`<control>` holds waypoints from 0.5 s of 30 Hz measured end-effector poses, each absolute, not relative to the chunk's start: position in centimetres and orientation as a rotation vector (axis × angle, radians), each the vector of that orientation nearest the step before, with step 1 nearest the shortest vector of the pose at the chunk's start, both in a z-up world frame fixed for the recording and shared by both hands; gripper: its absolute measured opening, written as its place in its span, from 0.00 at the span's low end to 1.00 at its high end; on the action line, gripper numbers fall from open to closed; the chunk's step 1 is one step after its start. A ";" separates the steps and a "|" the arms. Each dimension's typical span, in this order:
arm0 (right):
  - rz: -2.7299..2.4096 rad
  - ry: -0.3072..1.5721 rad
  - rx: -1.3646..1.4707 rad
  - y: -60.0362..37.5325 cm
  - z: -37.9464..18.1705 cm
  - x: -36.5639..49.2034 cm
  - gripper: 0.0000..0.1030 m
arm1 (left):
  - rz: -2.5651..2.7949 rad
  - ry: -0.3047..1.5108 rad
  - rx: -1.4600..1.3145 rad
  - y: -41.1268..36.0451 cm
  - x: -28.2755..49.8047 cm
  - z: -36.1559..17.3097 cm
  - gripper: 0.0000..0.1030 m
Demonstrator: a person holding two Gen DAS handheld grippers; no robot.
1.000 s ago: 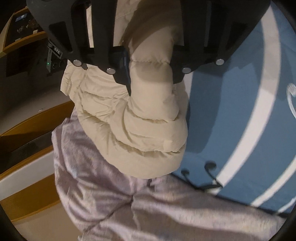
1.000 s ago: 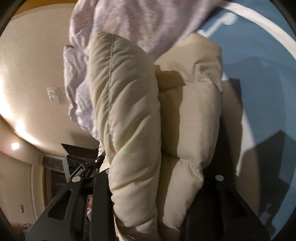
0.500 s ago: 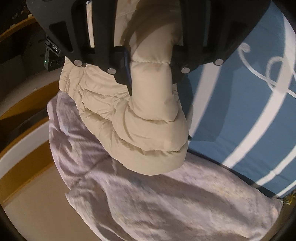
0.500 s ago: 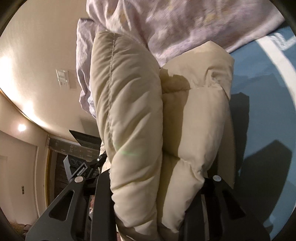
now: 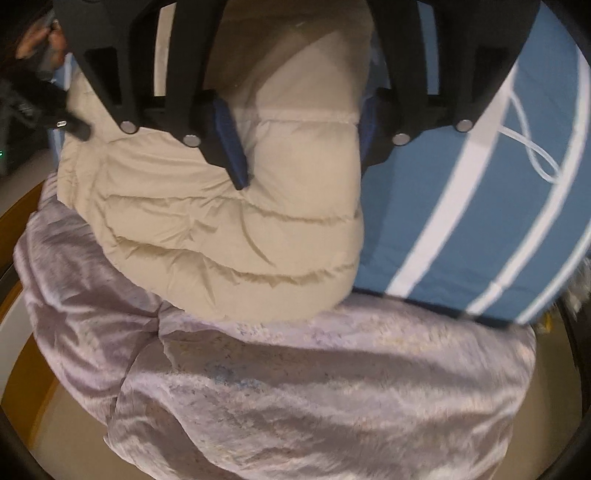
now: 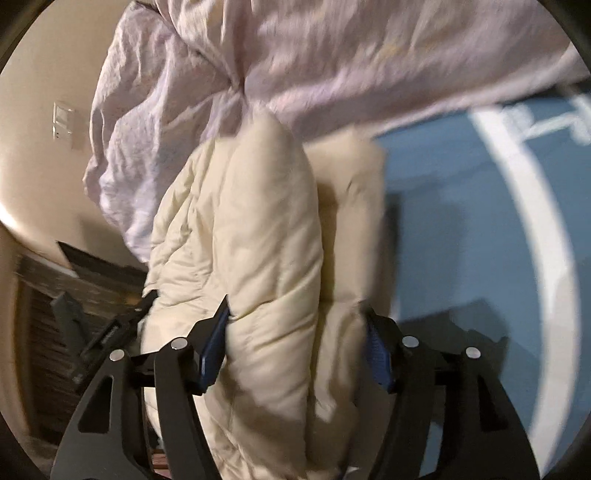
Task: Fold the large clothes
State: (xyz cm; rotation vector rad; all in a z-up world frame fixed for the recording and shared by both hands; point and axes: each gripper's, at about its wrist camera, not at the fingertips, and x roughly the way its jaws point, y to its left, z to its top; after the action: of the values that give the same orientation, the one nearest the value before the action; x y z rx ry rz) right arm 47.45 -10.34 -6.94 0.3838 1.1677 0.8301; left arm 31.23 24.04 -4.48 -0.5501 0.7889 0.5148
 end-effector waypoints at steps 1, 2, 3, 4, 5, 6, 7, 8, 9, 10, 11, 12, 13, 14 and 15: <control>0.810 1.149 0.371 -10.5 -6.8 47.8 0.63 | 0.532 0.787 -0.525 24.0 31.3 -4.1 0.59; 0.790 1.115 0.346 -10.8 -6.1 47.6 0.63 | 0.542 0.783 -0.510 23.9 31.2 -3.8 0.60; 0.778 1.080 0.321 -11.1 -5.2 47.6 0.63 | 0.555 0.776 -0.490 23.8 31.3 -3.5 0.62; 0.771 1.047 0.298 -11.2 -4.6 47.6 0.63 | 0.567 0.768 -0.472 23.7 31.4 -3.1 0.65; 0.772 1.010 0.275 -11.2 -3.7 47.2 0.63 | 0.575 0.763 -0.459 23.5 31.4 -2.9 0.67; 0.776 0.966 0.249 -10.8 -2.7 46.8 0.63 | 0.585 0.754 -0.440 23.4 31.6 -2.6 0.69; 0.780 0.942 0.235 -10.0 -2.3 46.7 0.63 | 0.590 0.749 -0.430 23.2 31.9 -2.4 0.71; 0.792 0.908 0.216 -9.5 -1.6 46.4 0.63 | 0.594 0.746 -0.419 23.1 32.1 -2.3 0.72; 0.805 0.886 0.198 -8.8 -1.2 46.3 0.63 | 0.596 0.747 -0.407 22.9 32.4 -2.3 0.73; 0.821 0.873 0.177 -8.0 -0.9 46.1 0.63 | 0.598 0.753 -0.396 22.7 32.8 -2.3 0.73; 0.838 0.863 0.143 -6.9 -0.7 45.9 0.63 | 0.599 0.763 -0.382 22.4 33.3 -2.4 0.74; 0.850 0.858 0.110 -5.9 -0.7 45.5 0.63 | 0.601 0.773 -0.365 22.1 33.7 -2.5 0.74; 0.860 0.859 0.082 -5.2 -0.9 45.4 0.62 | 0.601 0.779 -0.350 21.9 34.0 -2.7 0.74; 0.867 0.872 0.055 -4.3 -1.5 45.1 0.61 | 0.602 0.784 -0.333 21.6 34.2 -2.8 0.74; 0.870 0.883 0.045 -3.8 -1.9 45.0 0.61 | 0.604 0.788 -0.322 21.4 34.4 -2.9 0.74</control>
State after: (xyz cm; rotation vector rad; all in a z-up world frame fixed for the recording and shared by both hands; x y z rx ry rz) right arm 45.00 -3.85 -1.93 0.0450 0.8835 0.8703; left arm 34.37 21.42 -2.94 -0.3216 0.7883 0.6036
